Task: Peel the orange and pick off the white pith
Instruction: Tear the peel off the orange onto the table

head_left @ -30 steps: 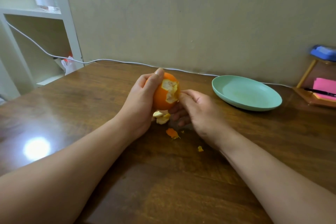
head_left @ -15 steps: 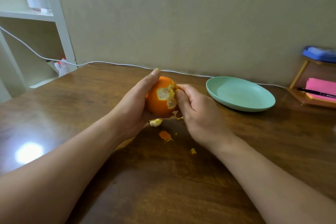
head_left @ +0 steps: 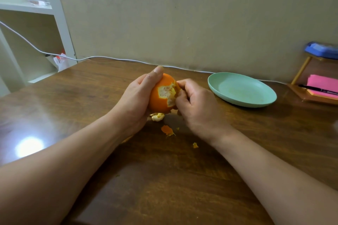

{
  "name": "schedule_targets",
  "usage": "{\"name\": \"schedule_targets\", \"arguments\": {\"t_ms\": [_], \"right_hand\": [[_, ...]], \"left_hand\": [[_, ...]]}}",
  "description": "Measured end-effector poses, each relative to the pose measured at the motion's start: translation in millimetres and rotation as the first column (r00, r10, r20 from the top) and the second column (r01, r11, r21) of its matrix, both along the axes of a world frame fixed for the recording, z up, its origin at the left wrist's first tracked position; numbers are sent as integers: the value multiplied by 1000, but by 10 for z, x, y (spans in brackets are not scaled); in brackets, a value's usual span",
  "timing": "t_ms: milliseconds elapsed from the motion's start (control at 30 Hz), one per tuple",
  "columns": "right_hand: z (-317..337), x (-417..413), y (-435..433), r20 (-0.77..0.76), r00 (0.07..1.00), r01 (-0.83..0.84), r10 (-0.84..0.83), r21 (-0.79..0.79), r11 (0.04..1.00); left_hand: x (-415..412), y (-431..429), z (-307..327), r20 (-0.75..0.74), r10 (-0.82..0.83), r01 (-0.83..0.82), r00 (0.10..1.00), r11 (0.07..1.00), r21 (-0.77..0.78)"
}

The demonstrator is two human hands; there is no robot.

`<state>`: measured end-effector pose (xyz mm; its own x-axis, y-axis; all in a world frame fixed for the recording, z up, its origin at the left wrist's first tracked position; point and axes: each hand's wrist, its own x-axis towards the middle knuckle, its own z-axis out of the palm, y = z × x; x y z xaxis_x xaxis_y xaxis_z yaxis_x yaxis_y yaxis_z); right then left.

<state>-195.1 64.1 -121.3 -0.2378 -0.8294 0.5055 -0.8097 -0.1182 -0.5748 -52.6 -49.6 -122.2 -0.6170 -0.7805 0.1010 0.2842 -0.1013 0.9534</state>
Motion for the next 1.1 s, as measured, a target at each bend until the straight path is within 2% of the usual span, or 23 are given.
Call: {"name": "schedule_targets", "arguments": {"t_ms": [133,300,367,467,567,800,1033,1100], "right_hand": [[52,-20,31,116,992,-67,56,93,993],[92,-8,59,392,917,-162,77,187,969],[88,-13,65,357,932,-138,64,183,973],[75,-49,65,145,988,-68,46,157,985],[85,-76,68,47,999,-34,27,159,987],[70,-73,38,118,991,-79,67,95,992],[73,-114,68,160,982,-119,105,82,990],[57,-94,53,212,972,-122,99,97,988]], "left_hand": [[29,-10,3,4,-9,9,1000,1000,-21],[19,-35,-9,72,89,-73,993,978,-194],[6,-28,-14,87,95,-74,992,972,-223],[5,-24,3,78,88,-71,993,976,-205],[0,0,27,75,72,-56,995,979,-195],[17,26,33,36,33,-26,999,984,-175],[48,45,53,18,-57,59,998,989,-136],[46,48,53,3,-50,50,999,991,-127]]}}
